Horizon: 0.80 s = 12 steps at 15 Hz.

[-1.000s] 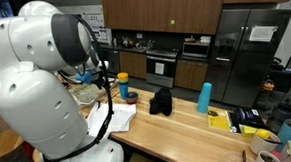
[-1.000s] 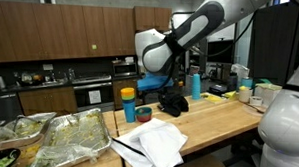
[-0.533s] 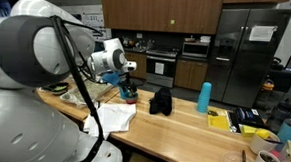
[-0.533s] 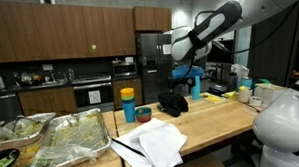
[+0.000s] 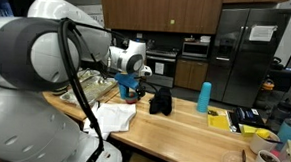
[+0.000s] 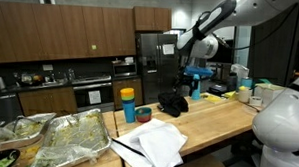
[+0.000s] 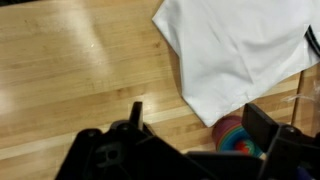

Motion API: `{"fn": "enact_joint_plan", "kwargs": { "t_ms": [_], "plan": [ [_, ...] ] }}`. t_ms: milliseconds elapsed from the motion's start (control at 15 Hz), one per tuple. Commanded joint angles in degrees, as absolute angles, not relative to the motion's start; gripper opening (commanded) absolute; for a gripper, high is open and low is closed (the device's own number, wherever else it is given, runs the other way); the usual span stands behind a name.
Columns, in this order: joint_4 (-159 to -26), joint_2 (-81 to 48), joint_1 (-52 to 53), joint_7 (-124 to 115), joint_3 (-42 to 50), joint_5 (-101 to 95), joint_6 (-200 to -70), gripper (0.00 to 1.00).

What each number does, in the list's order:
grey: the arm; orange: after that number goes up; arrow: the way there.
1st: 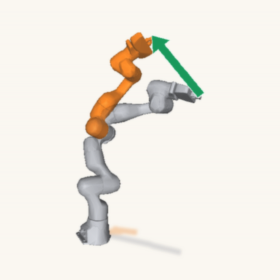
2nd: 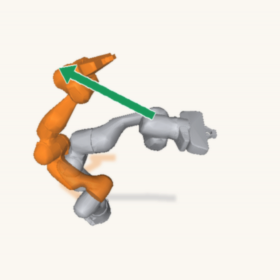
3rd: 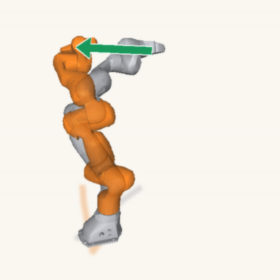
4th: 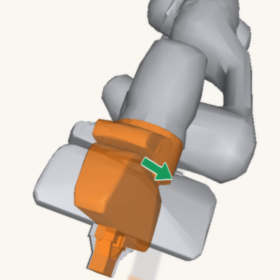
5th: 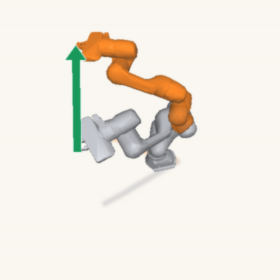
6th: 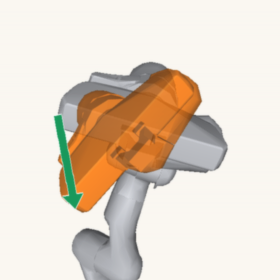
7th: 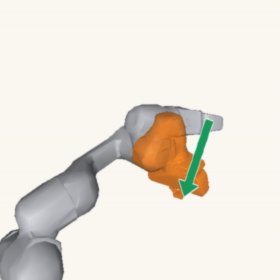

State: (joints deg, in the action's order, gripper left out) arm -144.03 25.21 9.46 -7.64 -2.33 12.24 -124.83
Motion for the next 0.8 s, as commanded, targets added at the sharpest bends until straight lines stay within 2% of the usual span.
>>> {"fn": "enact_joint_plan", "kwargs": {
  "t_ms": [0, 400, 733],
  "plan": [
    [-139.7, 19.9, 10.1, 0.9, -1.1, 16.6, -119.8, 1.00],
    [-135.6, 12.3, 10.9, 15.9, -1.8, 21.0, -118.9, 1.00],
    [-136.2, 11.5, 10.0, 14.8, -3.4, 19.7, -120.0, 1.00]
  ]
}}
